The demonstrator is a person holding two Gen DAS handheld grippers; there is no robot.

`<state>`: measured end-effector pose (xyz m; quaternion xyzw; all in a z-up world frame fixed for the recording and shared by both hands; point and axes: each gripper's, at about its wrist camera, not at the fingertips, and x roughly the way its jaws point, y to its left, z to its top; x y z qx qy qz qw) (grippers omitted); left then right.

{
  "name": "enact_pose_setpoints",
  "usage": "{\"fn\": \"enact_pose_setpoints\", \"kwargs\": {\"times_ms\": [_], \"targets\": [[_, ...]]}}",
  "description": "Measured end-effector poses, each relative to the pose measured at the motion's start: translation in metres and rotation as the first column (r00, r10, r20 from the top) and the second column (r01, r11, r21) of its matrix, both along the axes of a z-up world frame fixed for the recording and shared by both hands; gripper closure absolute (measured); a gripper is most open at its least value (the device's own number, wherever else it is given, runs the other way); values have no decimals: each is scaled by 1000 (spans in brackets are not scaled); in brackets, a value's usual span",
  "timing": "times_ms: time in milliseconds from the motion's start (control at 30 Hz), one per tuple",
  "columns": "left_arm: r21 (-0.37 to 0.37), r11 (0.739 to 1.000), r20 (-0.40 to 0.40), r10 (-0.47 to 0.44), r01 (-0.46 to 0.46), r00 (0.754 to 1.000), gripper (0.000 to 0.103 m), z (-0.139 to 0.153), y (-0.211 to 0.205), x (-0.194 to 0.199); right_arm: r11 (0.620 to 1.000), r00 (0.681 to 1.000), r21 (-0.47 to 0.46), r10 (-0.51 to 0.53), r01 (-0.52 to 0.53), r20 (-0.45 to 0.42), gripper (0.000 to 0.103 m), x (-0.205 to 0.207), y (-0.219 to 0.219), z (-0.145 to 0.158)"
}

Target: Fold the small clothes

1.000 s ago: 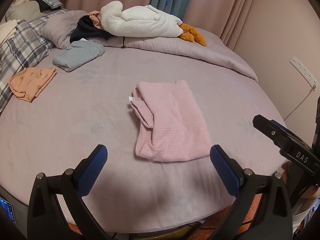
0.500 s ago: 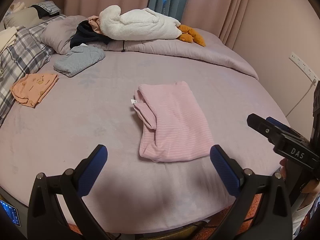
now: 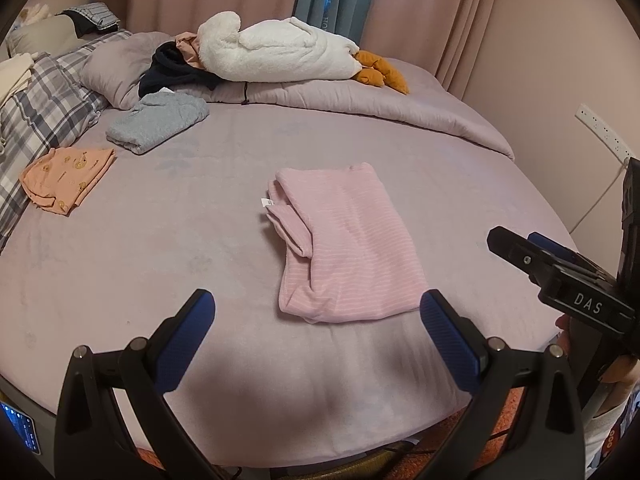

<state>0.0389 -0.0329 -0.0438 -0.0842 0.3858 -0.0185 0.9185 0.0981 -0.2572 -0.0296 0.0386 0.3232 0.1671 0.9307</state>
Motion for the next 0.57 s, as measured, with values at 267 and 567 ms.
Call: {"fn": "enact_pose_setpoints", "kwargs": {"times_ms": [267,567], "targets": [[-8,1000,-1,1,-1,1000,0,0,1,1,1000,1000,-1,-5,5,-3,4,-1,1,-1],[-7,1000,-2,0,0,1000,0,-1,0,2,1000,1000,-2,-11,11,-12,4,2,-1,-3]]}}
